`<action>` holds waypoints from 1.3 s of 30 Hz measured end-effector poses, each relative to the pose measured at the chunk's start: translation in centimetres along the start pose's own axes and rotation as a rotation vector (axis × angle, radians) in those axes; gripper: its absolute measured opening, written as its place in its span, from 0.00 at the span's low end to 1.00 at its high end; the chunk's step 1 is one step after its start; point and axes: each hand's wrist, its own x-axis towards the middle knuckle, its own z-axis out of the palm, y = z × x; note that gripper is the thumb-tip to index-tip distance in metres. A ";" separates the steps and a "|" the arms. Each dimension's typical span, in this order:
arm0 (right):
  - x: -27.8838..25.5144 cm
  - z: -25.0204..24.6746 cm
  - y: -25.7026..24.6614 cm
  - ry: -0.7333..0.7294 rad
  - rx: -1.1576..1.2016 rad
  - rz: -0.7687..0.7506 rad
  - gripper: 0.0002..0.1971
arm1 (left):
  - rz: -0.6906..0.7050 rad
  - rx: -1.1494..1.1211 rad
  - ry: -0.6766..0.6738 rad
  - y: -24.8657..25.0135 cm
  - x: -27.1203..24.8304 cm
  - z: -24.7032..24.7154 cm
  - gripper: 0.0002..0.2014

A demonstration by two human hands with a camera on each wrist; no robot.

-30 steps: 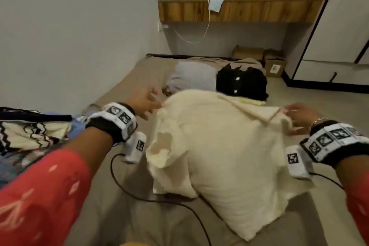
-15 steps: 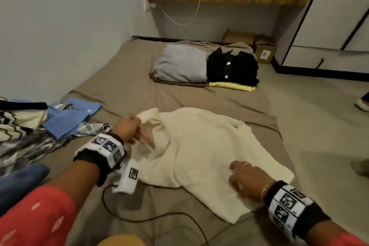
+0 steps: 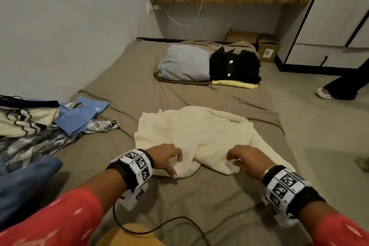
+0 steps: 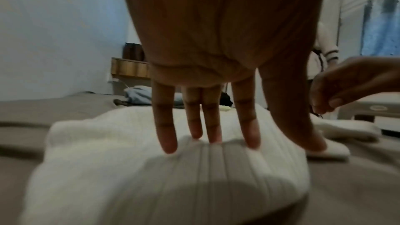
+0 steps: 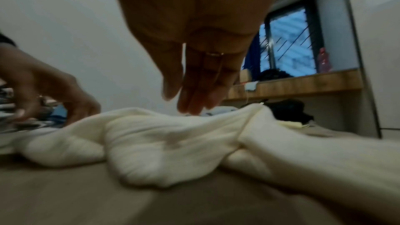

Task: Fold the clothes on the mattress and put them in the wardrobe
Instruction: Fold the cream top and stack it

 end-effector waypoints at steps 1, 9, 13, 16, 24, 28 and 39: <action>0.2 1.0 -0.4 -0.092 -0.037 -0.037 0.16 | -0.025 0.071 -0.014 0.1 0.5 0.6 0.25; 2.5 1.5 0.6 -0.120 0.033 0.018 0.12 | -0.028 -0.311 0.266 -3.1 -1.3 -4.1 0.14; 0.4 -5.0 0.8 0.012 0.593 -0.011 0.11 | 0.019 -0.709 0.229 -4.8 -6.2 -9.9 0.10; 0.2 -9.0 0.6 0.205 0.970 0.013 0.09 | 0.075 -0.868 0.299 -5.3 -7.6 -13.5 0.09; 4.4 -4.6 2.7 0.093 0.467 0.366 0.09 | -0.124 -0.507 0.616 -3.8 -1.7 -9.7 0.09; 3.2 -1.9 2.3 0.080 0.453 0.317 0.09 | 0.068 -0.255 0.404 -1.2 0.2 -4.1 0.08; 6.4 0.5 0.0 0.142 0.134 0.349 0.29 | 0.071 0.016 0.472 1.2 5.4 -1.7 0.10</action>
